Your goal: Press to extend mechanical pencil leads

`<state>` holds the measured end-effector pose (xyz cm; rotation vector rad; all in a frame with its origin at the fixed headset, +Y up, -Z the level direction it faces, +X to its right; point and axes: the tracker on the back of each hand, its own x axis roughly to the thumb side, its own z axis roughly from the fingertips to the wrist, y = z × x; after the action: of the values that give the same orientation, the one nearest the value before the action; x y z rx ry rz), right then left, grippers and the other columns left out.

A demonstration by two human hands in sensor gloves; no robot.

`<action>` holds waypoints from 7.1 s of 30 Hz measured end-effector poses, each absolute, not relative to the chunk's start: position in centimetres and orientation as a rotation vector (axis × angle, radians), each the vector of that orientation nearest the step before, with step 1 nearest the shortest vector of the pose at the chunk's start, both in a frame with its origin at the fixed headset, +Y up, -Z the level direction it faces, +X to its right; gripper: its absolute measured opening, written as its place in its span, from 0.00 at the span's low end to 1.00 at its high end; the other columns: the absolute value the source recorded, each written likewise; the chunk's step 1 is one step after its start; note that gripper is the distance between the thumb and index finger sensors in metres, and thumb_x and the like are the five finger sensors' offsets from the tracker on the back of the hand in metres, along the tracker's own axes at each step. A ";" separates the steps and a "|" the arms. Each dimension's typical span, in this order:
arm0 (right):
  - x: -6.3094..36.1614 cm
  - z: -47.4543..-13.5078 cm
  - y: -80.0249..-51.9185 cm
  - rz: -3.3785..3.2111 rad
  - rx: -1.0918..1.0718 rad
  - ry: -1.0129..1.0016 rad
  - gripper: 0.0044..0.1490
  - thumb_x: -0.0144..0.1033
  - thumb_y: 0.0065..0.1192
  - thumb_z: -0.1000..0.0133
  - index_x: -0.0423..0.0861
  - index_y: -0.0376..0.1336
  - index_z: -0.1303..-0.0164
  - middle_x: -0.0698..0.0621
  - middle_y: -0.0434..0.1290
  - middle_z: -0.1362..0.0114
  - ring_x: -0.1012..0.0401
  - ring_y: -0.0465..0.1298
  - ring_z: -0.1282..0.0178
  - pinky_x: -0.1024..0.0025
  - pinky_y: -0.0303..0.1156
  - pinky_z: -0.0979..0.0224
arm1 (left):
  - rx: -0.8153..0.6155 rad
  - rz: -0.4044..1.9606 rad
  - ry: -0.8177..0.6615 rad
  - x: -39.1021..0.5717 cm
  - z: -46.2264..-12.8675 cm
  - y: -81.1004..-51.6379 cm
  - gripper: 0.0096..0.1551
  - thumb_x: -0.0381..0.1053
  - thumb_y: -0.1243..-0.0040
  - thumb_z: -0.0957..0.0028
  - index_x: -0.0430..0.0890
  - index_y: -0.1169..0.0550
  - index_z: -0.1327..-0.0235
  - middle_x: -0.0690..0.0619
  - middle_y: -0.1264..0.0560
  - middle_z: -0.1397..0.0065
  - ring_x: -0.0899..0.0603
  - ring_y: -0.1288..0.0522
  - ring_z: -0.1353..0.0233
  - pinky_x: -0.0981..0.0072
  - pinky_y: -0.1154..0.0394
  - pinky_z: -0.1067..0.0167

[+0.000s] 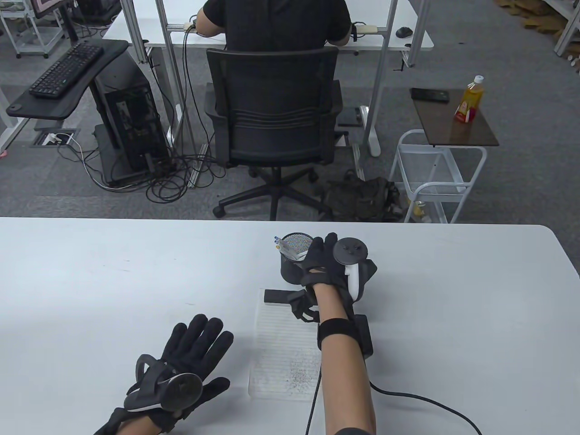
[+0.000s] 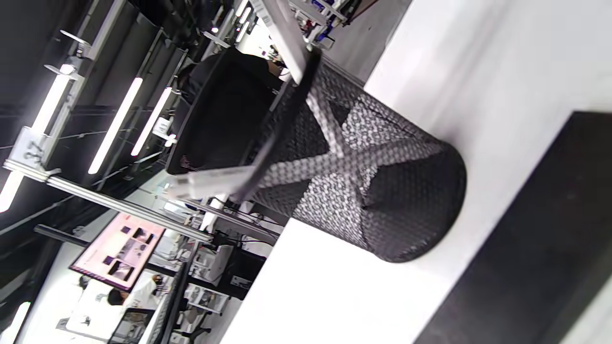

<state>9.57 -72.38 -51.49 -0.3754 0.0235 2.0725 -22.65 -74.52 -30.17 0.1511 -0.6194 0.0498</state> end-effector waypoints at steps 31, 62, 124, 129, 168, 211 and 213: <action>14.8 -39.3 -76.9 1.073 0.200 -0.008 0.37 0.60 0.43 0.40 0.47 0.63 0.30 0.41 0.70 0.43 0.40 0.71 0.48 0.24 0.63 0.33 | 0.144 0.058 -0.618 -22.7 -30.1 -74.6 0.54 0.72 0.46 0.51 0.53 0.50 0.16 0.45 0.56 0.13 0.29 0.57 0.15 0.29 0.55 0.26; 14.3 -39.0 -79.3 0.887 0.204 -0.111 0.41 0.61 0.41 0.37 0.37 0.68 0.41 0.45 0.74 0.56 0.46 0.74 0.62 0.39 0.73 0.49 | 0.123 0.063 -0.619 -22.5 -30.0 -74.7 0.54 0.72 0.46 0.51 0.53 0.50 0.16 0.45 0.56 0.13 0.29 0.56 0.15 0.29 0.54 0.26; 11.8 -39.0 -80.6 1.123 0.246 -0.084 0.34 0.52 0.45 0.37 0.36 0.70 0.45 0.44 0.75 0.60 0.45 0.74 0.64 0.38 0.74 0.51 | 0.118 0.061 -0.628 -22.2 -30.0 -74.9 0.54 0.72 0.46 0.51 0.53 0.50 0.16 0.45 0.55 0.13 0.29 0.56 0.15 0.29 0.54 0.26; 11.6 -39.0 -80.6 1.124 0.241 -0.082 0.34 0.52 0.45 0.37 0.35 0.70 0.45 0.44 0.75 0.60 0.45 0.74 0.64 0.38 0.73 0.51 | 0.120 0.060 -0.627 -22.2 -30.0 -74.9 0.54 0.72 0.46 0.51 0.53 0.50 0.16 0.45 0.55 0.13 0.29 0.56 0.15 0.29 0.54 0.26; 13.6 -42.3 -76.6 3.017 0.552 0.476 0.37 0.21 0.73 0.47 0.38 0.58 0.28 0.39 0.67 0.33 0.39 0.72 0.36 0.32 0.69 0.34 | 0.113 0.049 -0.630 -22.1 -30.0 -75.1 0.53 0.71 0.47 0.51 0.53 0.50 0.16 0.45 0.54 0.13 0.29 0.56 0.15 0.29 0.54 0.26; 13.9 -45.4 -69.5 2.786 0.297 -0.045 0.42 0.47 0.71 0.43 0.33 0.63 0.26 0.34 0.68 0.28 0.32 0.68 0.28 0.31 0.66 0.31 | 0.116 0.030 -0.592 -22.8 -30.1 -75.0 0.53 0.71 0.46 0.51 0.53 0.49 0.16 0.45 0.54 0.13 0.29 0.55 0.15 0.29 0.54 0.26; 13.6 -46.6 -68.8 2.674 0.186 -0.103 0.43 0.48 0.70 0.42 0.33 0.63 0.25 0.33 0.68 0.28 0.32 0.68 0.29 0.31 0.66 0.32 | 0.117 0.029 -0.593 -22.8 -30.1 -75.0 0.53 0.71 0.46 0.51 0.53 0.49 0.16 0.45 0.54 0.13 0.29 0.55 0.15 0.29 0.54 0.26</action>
<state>13.63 -68.77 -46.56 0.1858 -0.1034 2.6736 -22.79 -74.99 -30.08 0.1167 -0.5929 0.0293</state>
